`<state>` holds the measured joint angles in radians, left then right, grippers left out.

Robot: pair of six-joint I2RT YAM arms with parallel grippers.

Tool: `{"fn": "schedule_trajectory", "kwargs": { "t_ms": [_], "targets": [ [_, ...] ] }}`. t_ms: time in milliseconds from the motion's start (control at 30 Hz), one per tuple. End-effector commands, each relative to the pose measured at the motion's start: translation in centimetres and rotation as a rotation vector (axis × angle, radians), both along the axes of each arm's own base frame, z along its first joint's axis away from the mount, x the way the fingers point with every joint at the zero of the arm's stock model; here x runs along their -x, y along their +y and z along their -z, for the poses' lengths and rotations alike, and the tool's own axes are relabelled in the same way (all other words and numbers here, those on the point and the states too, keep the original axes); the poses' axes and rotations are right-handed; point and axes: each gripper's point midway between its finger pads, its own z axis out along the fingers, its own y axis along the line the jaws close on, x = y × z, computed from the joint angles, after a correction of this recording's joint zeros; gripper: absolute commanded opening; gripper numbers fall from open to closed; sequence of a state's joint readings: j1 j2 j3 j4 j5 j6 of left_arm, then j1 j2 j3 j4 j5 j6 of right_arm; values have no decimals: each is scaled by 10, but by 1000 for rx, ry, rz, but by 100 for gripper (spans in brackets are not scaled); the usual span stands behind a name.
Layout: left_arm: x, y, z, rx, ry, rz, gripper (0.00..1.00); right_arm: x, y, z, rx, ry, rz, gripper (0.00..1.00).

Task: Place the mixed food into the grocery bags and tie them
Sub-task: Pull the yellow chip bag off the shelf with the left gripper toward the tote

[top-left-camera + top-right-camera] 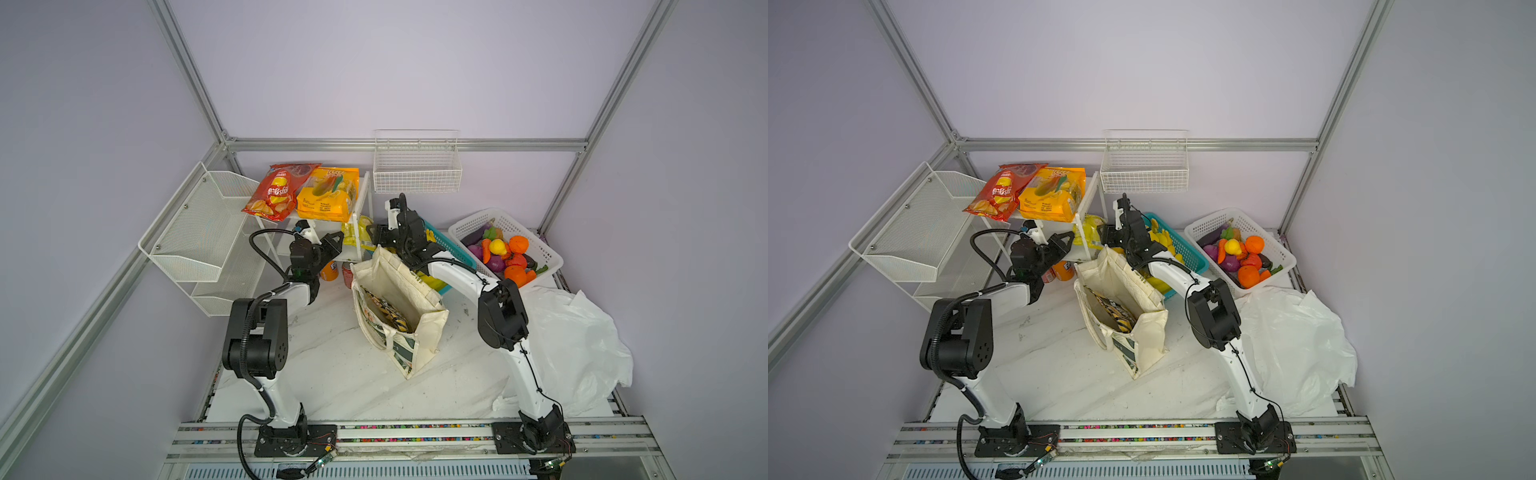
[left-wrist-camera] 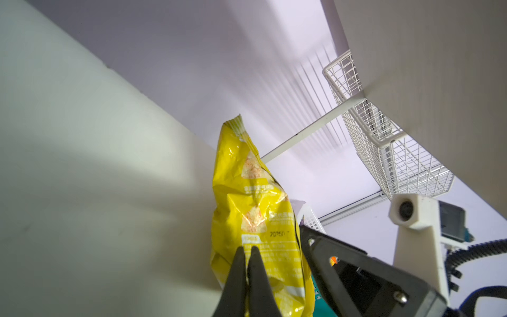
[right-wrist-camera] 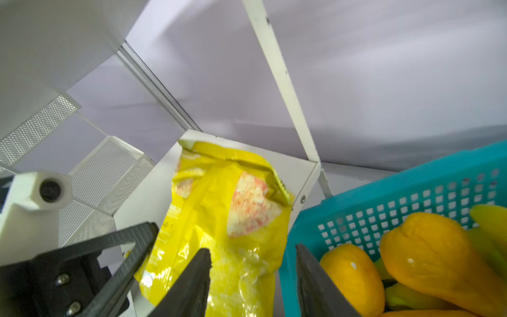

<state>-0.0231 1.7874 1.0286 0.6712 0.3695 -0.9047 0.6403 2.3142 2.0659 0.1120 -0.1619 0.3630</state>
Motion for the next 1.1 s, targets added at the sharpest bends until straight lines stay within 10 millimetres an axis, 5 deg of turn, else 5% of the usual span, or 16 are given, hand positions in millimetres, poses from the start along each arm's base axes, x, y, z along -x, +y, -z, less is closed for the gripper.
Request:
{"fn": "schedule_trajectory", "kwargs": {
  "t_ms": [0,233,567,867,1067],
  "targets": [
    [20,6,-1,27,-1,-41,0,11,-16,-58,-5,-107,35,56],
    [66,33,-7,-22,29,-181,0,36,-44,-82,35,-173,66,61],
    [172,60,-43,-159,104,-310,0,82,-98,-107,121,-220,140,69],
    [272,38,-137,-191,21,-177,0,129,-141,-88,186,-164,164,70],
    [313,10,-205,-48,-62,-26,0,156,-161,-66,277,-117,141,71]
  ]
}}
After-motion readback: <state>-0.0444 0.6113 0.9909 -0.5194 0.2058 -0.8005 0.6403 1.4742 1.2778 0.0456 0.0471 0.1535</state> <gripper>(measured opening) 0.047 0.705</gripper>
